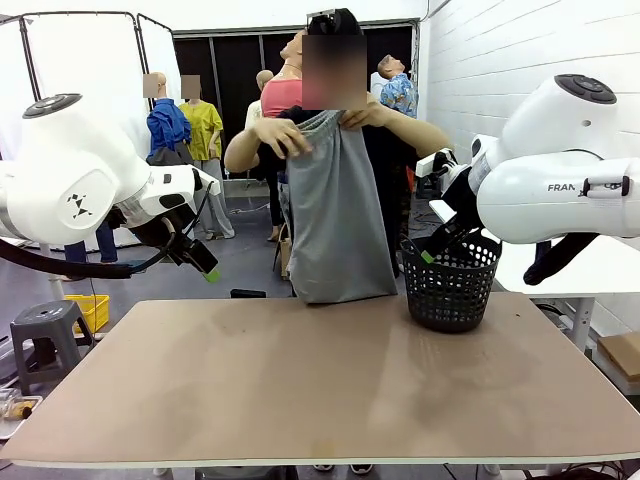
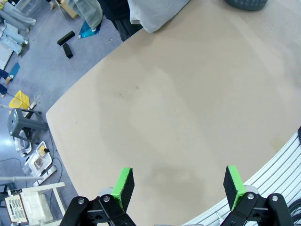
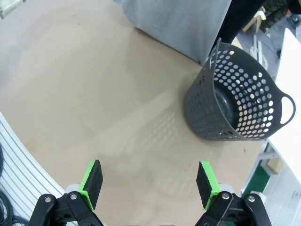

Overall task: Fold the training pants.
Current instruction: Grab both ends of the Training pants handed by a person.

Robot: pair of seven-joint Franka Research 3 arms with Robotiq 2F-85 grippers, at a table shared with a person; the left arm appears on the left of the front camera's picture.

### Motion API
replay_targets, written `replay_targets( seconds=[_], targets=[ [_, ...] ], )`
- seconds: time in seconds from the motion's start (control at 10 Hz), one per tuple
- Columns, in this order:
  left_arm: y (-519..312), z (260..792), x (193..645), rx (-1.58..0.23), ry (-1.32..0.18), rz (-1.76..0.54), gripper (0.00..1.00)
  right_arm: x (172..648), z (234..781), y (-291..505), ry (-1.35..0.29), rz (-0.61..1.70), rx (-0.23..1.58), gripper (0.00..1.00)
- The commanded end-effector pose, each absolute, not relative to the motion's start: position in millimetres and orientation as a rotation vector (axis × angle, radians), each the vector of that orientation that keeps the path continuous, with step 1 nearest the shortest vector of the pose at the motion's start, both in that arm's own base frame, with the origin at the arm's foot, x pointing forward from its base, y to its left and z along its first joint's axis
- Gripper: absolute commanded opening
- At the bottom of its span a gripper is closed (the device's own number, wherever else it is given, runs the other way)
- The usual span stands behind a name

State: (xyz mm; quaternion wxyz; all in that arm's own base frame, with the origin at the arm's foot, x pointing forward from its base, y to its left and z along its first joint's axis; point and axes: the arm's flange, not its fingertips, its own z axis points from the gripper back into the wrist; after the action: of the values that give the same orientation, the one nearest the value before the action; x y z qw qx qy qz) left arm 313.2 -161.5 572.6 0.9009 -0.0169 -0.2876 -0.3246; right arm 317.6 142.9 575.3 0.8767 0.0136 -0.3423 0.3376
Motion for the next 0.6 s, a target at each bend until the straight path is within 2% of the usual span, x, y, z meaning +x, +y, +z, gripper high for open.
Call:
replay_targets(
  seconds=[0.0,0.5],
  targets=[
    [-161.5,572.1,314.0,-0.038,-0.593,-0.672,1.0,319.8,572.6,143.0,-0.707,0.705,0.03,1.0],
    [-161.5,572.1,314.0,-0.038,-0.593,-0.672,1.0,319.8,572.6,143.0,-0.707,0.705,0.03,1.0]
  ],
)
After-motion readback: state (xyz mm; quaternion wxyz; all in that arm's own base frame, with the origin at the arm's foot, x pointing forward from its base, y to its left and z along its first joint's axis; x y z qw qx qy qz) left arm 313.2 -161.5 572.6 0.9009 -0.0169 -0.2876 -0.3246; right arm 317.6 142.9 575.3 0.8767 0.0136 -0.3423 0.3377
